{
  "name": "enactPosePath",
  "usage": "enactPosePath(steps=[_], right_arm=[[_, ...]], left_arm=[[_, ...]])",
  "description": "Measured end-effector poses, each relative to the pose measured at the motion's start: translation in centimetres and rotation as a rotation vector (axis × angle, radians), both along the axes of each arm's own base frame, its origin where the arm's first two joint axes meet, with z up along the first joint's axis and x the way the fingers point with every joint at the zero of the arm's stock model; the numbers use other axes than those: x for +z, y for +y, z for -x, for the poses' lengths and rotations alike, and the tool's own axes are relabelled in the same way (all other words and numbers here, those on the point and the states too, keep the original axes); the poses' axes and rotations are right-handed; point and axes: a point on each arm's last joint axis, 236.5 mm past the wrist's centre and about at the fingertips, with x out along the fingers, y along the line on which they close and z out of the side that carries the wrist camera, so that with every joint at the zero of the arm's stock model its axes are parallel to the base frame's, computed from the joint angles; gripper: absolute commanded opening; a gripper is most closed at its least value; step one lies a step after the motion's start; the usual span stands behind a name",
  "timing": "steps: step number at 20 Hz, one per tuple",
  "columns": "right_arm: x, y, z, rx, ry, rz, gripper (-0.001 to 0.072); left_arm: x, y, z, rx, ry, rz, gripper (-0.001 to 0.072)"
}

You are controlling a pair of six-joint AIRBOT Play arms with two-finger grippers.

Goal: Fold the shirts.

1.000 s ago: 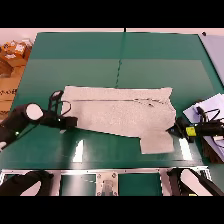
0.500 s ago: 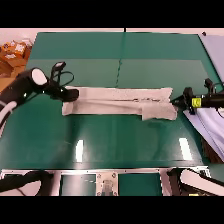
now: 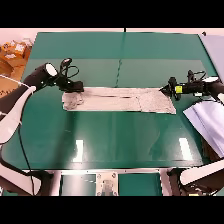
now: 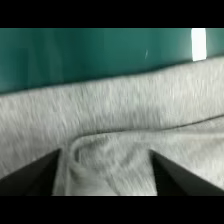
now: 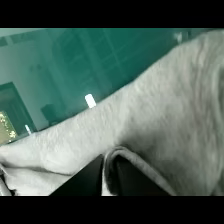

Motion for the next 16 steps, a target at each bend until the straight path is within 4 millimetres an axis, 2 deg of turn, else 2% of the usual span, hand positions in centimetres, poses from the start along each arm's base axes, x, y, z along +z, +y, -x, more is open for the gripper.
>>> enactPosePath(steps=[2, 4, 5, 6, 7, 9, 12, 14, 16], right_arm=[[0.2, -1.0, -0.7, 0.015, -0.027, 0.007, 0.0301], [1.3, -2.2, -0.2, 0.066, -0.051, -0.007, 0.0315], [1.8, -2.9, 0.3, 0.092, -0.058, -0.016, 0.0368], [2.2, -3.8, 0.8, 0.107, -0.064, -0.025, 0.0511], [2.4, -4.7, 1.5, 0.121, -0.067, -0.032, 0.0545], [2.3, -6.6, 2.7, 0.137, -0.064, -0.024, 0.0545], [0.9, -8.6, 4.1, 0.16, -0.05, 0.016, 0.0545], [-0.4, -8.8, 4.5, 0.178, -0.042, 0.028, 0.0545], [-1.5, -8.2, 4.7, 0.204, -0.032, 0.02, 0.0545]], left_arm=[[0.7, 1.0, -1.1, -0.004, -0.021, -0.025, 0.0644], [1.8, 3.0, -1.6, -0.014, -0.01, -0.063, 0.0644], [2.5, 3.9, -1.6, -0.014, 0.002, -0.071, 0.0644], [3.5, 4.8, -1.6, -0.011, 0.016, -0.076, 0.0643], [4.1, 5.7, -1.3, -0.009, 0.042, -0.08, 0.0643], [5.1, 6.8, -0.6, -0.009, 0.08, -0.084, 0.0643], [6.0, 7.2, 0.1, -0.013, 0.119, -0.071, 0.0643], [6.4, 6.9, 0.4, -0.014, 0.132, -0.046, 0.0643], [6.8, 6.3, 0.4, -0.015, 0.132, -0.015, 0.0643]])
